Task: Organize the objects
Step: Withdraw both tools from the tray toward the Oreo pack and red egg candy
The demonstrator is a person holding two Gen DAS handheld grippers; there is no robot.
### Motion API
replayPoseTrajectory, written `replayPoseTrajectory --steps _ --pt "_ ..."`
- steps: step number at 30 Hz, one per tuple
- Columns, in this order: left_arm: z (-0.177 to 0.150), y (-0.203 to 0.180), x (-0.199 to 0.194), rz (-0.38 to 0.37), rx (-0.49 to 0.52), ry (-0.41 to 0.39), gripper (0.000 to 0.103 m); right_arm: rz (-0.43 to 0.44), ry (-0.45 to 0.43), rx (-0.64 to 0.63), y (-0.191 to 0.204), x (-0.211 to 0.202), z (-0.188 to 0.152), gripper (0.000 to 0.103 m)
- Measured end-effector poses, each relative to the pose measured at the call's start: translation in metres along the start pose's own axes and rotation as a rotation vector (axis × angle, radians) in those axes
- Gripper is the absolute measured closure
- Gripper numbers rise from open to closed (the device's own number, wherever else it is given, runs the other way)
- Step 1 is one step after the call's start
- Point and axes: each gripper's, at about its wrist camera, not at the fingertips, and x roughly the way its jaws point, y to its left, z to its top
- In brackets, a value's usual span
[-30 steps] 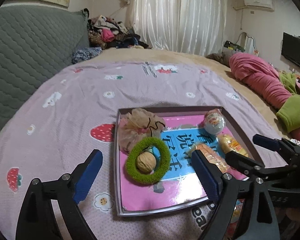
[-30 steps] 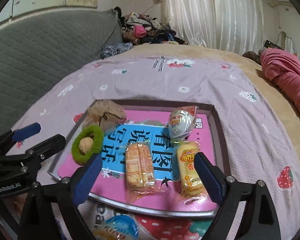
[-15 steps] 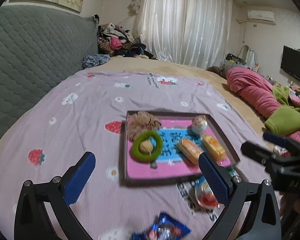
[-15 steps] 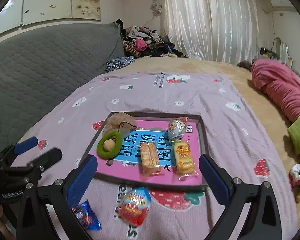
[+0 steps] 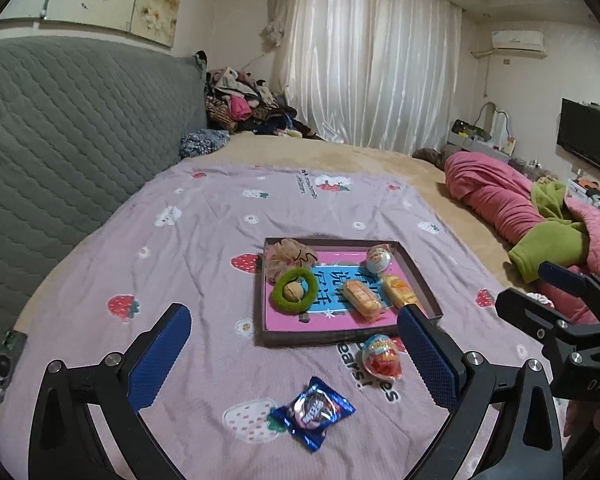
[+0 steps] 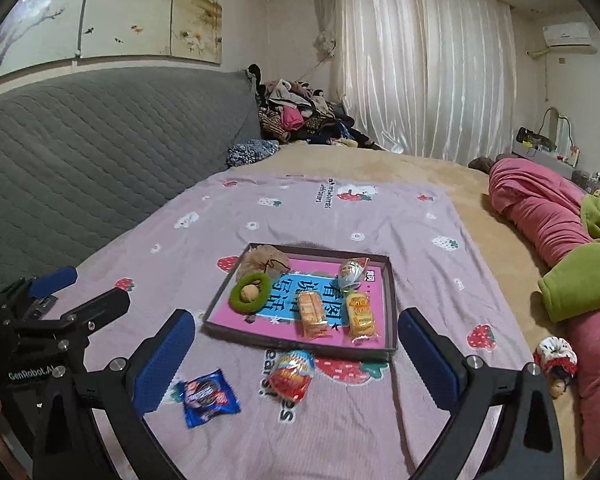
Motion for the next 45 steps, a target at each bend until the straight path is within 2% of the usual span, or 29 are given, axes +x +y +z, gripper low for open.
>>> replayPoseTrajectory --steps 13,20,29,45 --pt "-0.023 -0.011 -0.077 -0.005 0.013 -0.025 0.000 -0.022 -0.034 -0.006 0.010 -0.077 -0.026 0.001" --pt "-0.042 -0.018 -0.092 0.003 0.038 0.002 0.000 -0.033 -0.034 -0.022 0.017 -0.098 -0.039 0.001" --pt "-0.070 -0.024 -0.071 0.019 0.071 0.076 0.000 -0.023 -0.004 -0.025 0.023 -0.090 -0.051 0.001" --pt "-0.103 -0.027 -0.015 0.014 0.079 0.183 0.000 -0.031 0.094 -0.010 0.013 -0.035 -0.078 0.001"
